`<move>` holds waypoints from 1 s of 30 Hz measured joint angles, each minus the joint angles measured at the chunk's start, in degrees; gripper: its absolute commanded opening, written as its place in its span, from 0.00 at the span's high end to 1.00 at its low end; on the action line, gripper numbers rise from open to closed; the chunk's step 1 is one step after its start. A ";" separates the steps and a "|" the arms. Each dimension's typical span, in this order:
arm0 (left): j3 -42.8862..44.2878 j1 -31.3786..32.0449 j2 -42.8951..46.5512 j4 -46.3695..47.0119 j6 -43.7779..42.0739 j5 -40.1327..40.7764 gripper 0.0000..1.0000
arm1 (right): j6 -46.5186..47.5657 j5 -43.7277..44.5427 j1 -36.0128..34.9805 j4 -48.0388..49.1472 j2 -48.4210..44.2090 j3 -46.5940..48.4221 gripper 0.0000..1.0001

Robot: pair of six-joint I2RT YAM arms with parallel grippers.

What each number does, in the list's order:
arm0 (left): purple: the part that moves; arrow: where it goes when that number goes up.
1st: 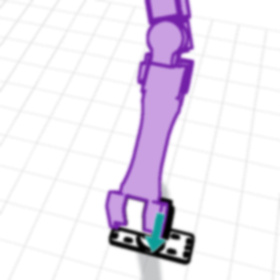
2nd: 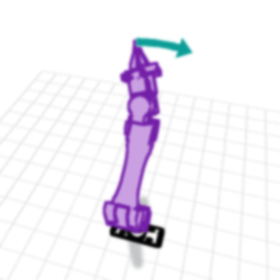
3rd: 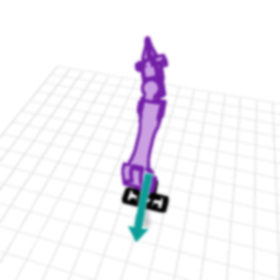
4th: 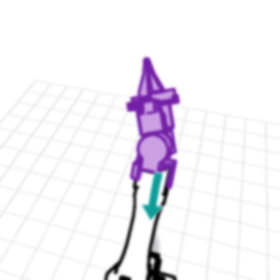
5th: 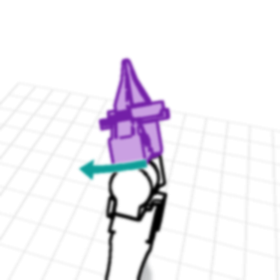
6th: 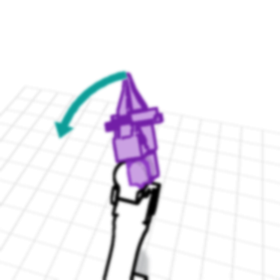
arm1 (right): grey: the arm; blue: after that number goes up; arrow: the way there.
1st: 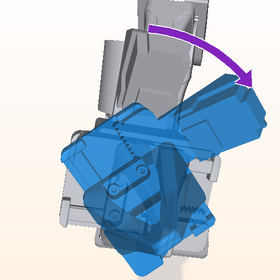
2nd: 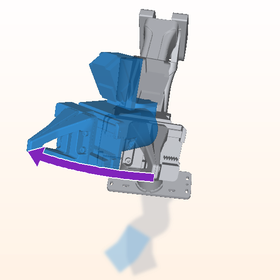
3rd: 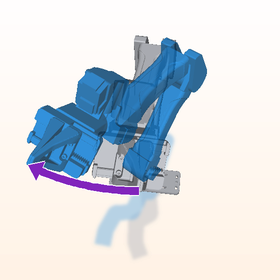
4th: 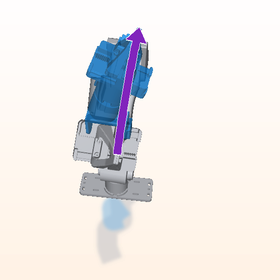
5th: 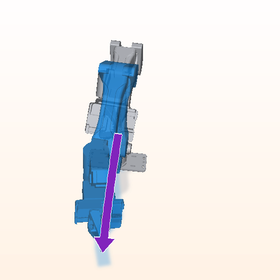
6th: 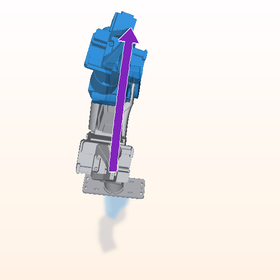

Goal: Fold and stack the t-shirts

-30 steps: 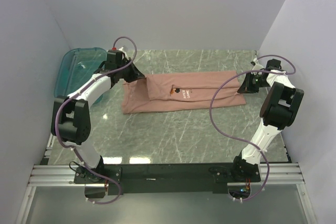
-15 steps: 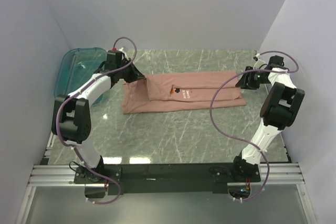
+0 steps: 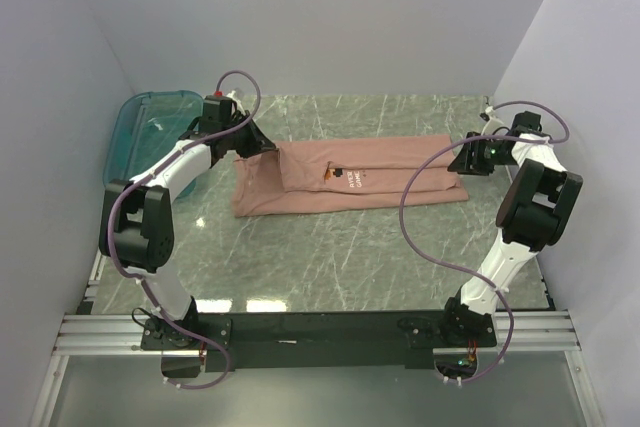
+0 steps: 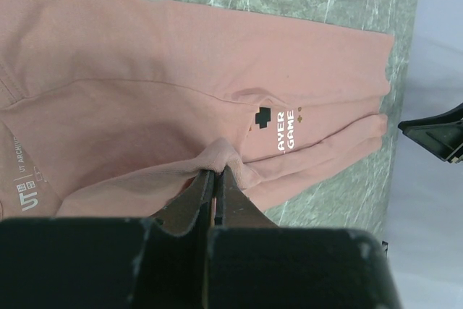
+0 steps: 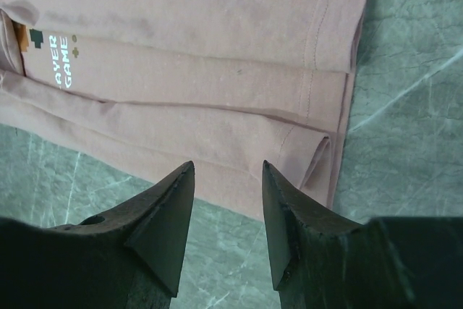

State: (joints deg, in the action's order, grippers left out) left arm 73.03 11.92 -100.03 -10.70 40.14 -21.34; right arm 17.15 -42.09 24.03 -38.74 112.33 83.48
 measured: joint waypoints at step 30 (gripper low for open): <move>0.00 -0.11 0.00 0.15 -0.09 -0.90 1.00 | 1.38 -0.92 0.00 -0.04 -0.04 -0.66 0.50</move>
State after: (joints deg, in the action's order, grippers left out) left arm 73.03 11.81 -100.03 -10.55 40.05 -22.24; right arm 18.52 -43.00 24.03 -38.79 112.29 82.83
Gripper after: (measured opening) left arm 0.022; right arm 0.499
